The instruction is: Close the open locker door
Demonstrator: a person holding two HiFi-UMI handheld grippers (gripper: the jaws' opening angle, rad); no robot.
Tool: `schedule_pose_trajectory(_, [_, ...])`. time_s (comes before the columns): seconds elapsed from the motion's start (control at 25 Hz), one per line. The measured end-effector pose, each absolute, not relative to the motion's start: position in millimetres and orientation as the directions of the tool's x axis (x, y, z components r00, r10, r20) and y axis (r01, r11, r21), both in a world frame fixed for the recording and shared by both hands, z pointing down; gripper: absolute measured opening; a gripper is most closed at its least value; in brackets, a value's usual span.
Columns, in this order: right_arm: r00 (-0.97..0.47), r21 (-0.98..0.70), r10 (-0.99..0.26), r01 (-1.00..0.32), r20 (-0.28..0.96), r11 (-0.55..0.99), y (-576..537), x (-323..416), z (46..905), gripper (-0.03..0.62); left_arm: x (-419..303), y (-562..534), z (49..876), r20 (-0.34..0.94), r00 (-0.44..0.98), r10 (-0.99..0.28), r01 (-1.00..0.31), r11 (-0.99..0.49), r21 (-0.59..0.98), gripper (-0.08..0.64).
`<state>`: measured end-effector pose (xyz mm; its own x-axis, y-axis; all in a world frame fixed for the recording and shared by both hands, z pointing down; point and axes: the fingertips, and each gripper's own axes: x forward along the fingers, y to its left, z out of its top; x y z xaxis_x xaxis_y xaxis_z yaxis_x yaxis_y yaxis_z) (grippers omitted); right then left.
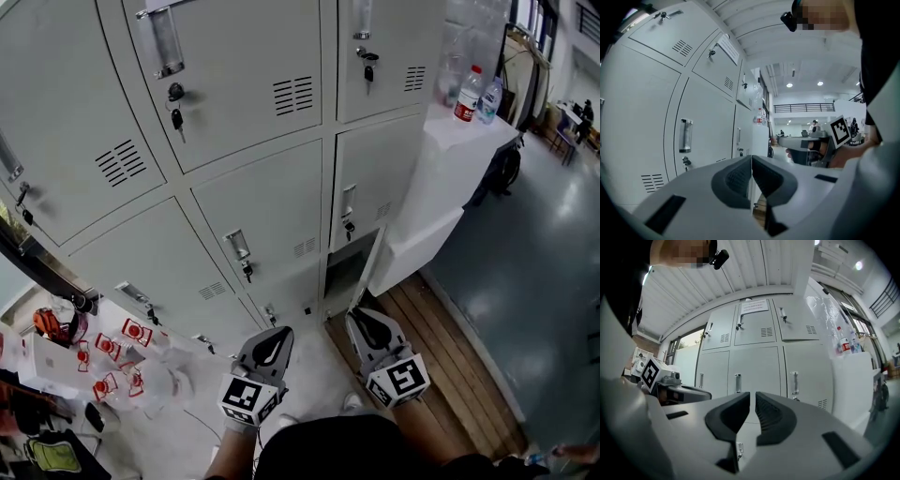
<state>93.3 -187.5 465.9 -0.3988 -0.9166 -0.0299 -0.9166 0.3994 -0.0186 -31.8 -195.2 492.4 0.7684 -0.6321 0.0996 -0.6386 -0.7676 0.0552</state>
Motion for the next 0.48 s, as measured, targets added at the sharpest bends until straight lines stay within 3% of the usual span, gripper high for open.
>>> schedule_pose_trajectory(0.48, [-0.418,-0.025,-0.908,-0.908,-0.024,0.419,-190.4,90.3,466.8,0.044,-32.2,-197.3,492.7,0.105,0.763,-0.638,-0.645,-0.762,0.057,0.023])
